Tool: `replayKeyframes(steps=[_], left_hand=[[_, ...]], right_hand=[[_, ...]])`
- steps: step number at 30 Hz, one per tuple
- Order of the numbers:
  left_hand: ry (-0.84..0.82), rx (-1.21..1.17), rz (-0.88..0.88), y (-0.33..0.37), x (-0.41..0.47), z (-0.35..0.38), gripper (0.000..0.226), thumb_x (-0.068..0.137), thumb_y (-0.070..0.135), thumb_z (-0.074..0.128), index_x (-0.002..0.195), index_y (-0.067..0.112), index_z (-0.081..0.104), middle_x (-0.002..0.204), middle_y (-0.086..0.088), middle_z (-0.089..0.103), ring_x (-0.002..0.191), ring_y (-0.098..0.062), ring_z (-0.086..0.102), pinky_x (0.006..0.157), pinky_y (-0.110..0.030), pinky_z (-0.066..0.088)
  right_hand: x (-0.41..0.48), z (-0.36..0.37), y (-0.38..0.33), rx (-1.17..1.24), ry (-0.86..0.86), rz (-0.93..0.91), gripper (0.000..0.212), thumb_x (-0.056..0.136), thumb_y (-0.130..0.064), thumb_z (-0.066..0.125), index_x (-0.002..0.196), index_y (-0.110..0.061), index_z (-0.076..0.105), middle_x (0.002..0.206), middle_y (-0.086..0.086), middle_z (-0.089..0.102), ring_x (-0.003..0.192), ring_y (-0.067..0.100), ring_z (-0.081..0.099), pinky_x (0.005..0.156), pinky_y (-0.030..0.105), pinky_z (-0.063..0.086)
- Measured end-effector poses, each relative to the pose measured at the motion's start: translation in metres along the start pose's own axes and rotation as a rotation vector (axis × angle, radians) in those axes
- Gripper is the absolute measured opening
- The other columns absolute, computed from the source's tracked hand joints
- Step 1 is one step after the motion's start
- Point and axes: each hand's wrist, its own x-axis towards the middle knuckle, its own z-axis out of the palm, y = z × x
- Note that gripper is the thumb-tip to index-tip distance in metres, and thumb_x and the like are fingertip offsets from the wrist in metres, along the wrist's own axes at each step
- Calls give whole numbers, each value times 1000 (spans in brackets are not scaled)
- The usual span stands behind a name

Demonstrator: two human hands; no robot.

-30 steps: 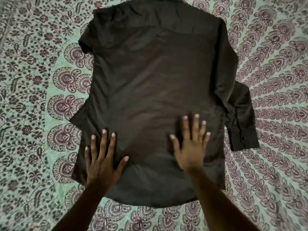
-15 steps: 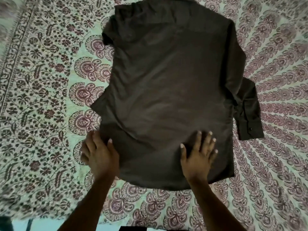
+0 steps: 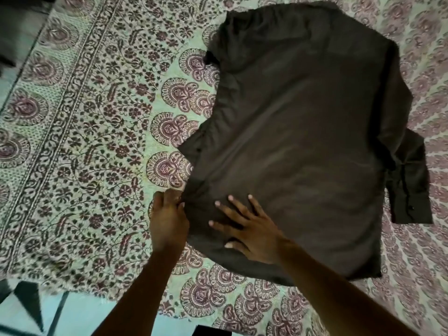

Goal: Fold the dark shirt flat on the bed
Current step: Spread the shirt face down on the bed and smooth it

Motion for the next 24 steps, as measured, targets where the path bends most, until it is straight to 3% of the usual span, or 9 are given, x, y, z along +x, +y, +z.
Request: replayKeyframes(steps=[1, 3, 5, 8, 11, 16, 18, 20, 24], left_hand=[[41, 85, 82, 4, -4, 0, 36, 84, -6, 68, 117, 6, 62, 121, -22, 57, 103, -43, 58, 82, -51, 52], [46, 163, 313, 16, -9, 2, 44, 82, -1, 65, 123, 12, 58, 131, -18, 54, 107, -42, 58, 88, -53, 52], [-141, 145, 502, 26, -9, 10, 55, 85, 16, 62, 139, 17, 55, 154, -8, 46, 125, -39, 55, 99, -52, 50], [-430, 258, 568, 27, -21, 27, 85, 89, 54, 60, 164, 34, 26, 176, 9, 5, 161, -29, 15, 119, -57, 33], [-434, 365, 523, 15, -41, 32, 107, 79, 86, 54, 166, 44, 6, 176, 10, -10, 163, -30, -6, 125, -63, 13], [-472, 489, 399, 22, -65, 34, 143, 54, 92, 69, 164, 45, -10, 173, 7, -24, 160, -43, -14, 122, -73, 9], [-472, 492, 355, 32, -73, 37, 146, 53, 85, 75, 164, 43, -9, 173, 4, -25, 159, -46, -13, 121, -76, 12], [-417, 453, 376, 50, -80, 44, 133, 62, 81, 72, 166, 42, -1, 175, 1, -19, 160, -46, -7, 120, -75, 14], [-329, 373, 553, 101, -98, 76, 97, 87, 76, 55, 166, 44, 8, 177, 6, -7, 163, -36, -2, 122, -66, 17]], right_hand=[[-5, -1, -3, 13, 33, 44, 61, 106, -63, 35, 163, -47, 17, 176, 0, 1, 162, 29, 2, 124, 65, 17], [-10, -1, -5, 72, 99, 345, 64, 105, -64, 37, 163, -44, 18, 176, 3, 1, 162, 32, 2, 125, 64, 17], [-16, 1, -9, 101, 103, 579, 70, 103, -66, 37, 165, -39, 18, 175, 6, 1, 161, 38, 1, 125, 65, 13], [-43, 18, -25, 63, 67, 362, 70, 103, -62, 38, 165, -36, 19, 175, 6, 5, 161, 37, 6, 121, 68, 20], [-86, 27, -33, 76, 54, 278, 66, 105, -57, 43, 164, -42, 18, 175, 5, 10, 161, 31, 12, 122, 62, 24], [-172, 31, -20, 180, 105, 1001, 67, 101, -63, 38, 162, -46, 21, 176, 1, 4, 161, 33, 10, 124, 60, 21], [-201, 33, -19, 244, 124, 1217, 71, 99, -66, 33, 164, -43, 15, 176, 1, -1, 161, 33, 6, 124, 63, 22], [-212, 32, -13, 315, 151, 1308, 73, 100, -67, 29, 165, -42, 8, 175, 4, -6, 161, 34, -1, 124, 67, 17], [-205, 22, 20, 294, 194, 1047, 66, 104, -61, 35, 164, -43, 15, 175, 3, -7, 162, 32, -3, 127, 57, 7]])
